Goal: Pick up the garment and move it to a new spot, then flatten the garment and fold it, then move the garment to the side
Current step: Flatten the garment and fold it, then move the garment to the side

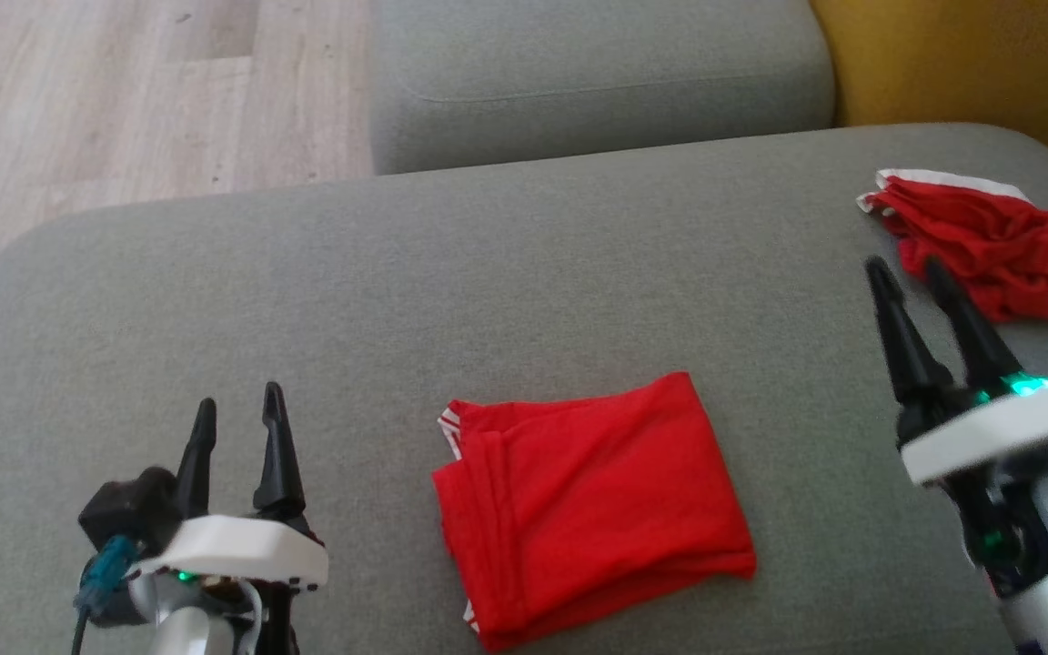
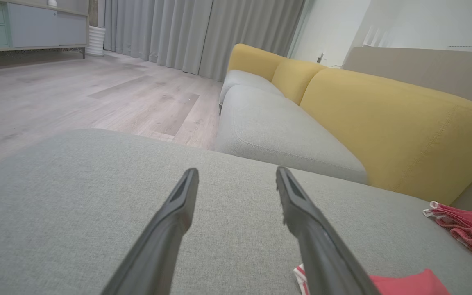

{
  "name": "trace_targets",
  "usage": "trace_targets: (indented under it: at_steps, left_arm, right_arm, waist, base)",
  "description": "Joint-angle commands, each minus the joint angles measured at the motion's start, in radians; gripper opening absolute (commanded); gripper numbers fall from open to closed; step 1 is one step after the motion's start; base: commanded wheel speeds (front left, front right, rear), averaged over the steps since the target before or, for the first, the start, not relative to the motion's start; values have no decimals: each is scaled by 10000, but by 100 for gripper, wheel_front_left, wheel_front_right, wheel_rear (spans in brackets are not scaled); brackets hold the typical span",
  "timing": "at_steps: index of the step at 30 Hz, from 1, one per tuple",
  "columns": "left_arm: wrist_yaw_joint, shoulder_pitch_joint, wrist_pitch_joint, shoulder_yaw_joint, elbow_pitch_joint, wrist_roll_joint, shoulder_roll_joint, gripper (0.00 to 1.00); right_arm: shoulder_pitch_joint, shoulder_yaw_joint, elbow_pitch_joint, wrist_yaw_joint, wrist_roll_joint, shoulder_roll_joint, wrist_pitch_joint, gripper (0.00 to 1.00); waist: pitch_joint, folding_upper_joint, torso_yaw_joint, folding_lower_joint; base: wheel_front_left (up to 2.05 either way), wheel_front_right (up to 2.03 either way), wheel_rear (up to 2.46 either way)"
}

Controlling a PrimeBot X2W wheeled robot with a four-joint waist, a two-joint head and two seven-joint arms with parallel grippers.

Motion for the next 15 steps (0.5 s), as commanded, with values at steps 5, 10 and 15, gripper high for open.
trace_targets:
  at_steps: [5, 10, 15]
  left_arm:
    - [-13, -517, -122, 539, -361, 335, 7, 100]
    - [56, -477, -122, 609, -272, 670, 7, 100]
    - [13, -407, -122, 598, -232, 821, 7, 100]
  right_arm:
    - [482, -720, 5, -7, -1817, -124, -1123, 100]
    - [936, -1616, 441, -7, -3561, 217, -1634, 100]
    - [1202, -1875, 718, -7, -4446, 638, -1756, 100]
  waist:
    - [84, 0, -138, 0]
    - [133, 0, -109, 0]
    - [163, 0, -71, 0]
  base:
    - [0, 0, 0]
    - [0, 0, 0]
    - [0, 0, 0]
